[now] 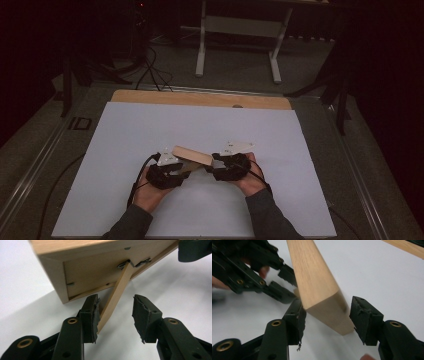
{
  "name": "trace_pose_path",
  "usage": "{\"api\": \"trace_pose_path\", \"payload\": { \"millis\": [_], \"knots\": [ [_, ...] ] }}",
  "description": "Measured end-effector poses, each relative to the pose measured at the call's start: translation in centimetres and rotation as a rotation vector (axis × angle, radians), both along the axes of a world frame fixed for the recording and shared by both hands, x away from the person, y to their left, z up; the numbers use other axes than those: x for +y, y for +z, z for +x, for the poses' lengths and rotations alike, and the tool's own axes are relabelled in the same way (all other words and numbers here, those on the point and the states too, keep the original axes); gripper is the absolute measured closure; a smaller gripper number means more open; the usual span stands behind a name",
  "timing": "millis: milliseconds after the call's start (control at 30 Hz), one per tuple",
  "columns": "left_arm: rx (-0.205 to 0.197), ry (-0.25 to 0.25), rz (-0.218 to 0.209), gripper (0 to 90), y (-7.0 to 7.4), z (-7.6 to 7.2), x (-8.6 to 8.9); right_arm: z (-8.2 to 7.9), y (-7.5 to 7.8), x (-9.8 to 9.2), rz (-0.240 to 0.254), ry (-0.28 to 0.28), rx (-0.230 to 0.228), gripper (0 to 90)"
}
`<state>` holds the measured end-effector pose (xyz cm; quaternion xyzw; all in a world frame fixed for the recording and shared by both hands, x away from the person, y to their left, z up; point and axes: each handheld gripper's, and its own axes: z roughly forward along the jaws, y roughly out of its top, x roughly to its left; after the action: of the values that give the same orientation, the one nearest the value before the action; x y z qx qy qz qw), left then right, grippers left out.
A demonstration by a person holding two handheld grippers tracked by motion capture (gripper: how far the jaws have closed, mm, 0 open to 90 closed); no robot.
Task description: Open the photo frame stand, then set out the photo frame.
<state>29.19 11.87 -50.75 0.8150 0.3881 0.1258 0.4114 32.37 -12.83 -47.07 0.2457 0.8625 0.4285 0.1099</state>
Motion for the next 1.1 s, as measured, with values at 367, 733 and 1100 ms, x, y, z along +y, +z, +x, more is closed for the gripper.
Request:
{"api": "trace_pose_path", "payload": {
  "millis": [367, 733, 1100],
  "knots": [
    [-0.020, 0.010, 0.006, 55.2, 0.4, -0.6, 0.4, -0.3, 0.3, -0.2, 0.005, -0.010, -0.026, 39.1],
    [-0.048, 0.011, 0.026, 55.1, 0.8, -0.9, 0.3, -0.9, 0.4, 0.0, -0.003, -0.005, -0.049, 38.7],
    [-0.056, 0.002, 0.028, 54.7, 1.0, -1.1, 0.3, -1.0, 1.0, -0.5, 0.045, -0.009, -0.061, 35.5]
  ]
}}
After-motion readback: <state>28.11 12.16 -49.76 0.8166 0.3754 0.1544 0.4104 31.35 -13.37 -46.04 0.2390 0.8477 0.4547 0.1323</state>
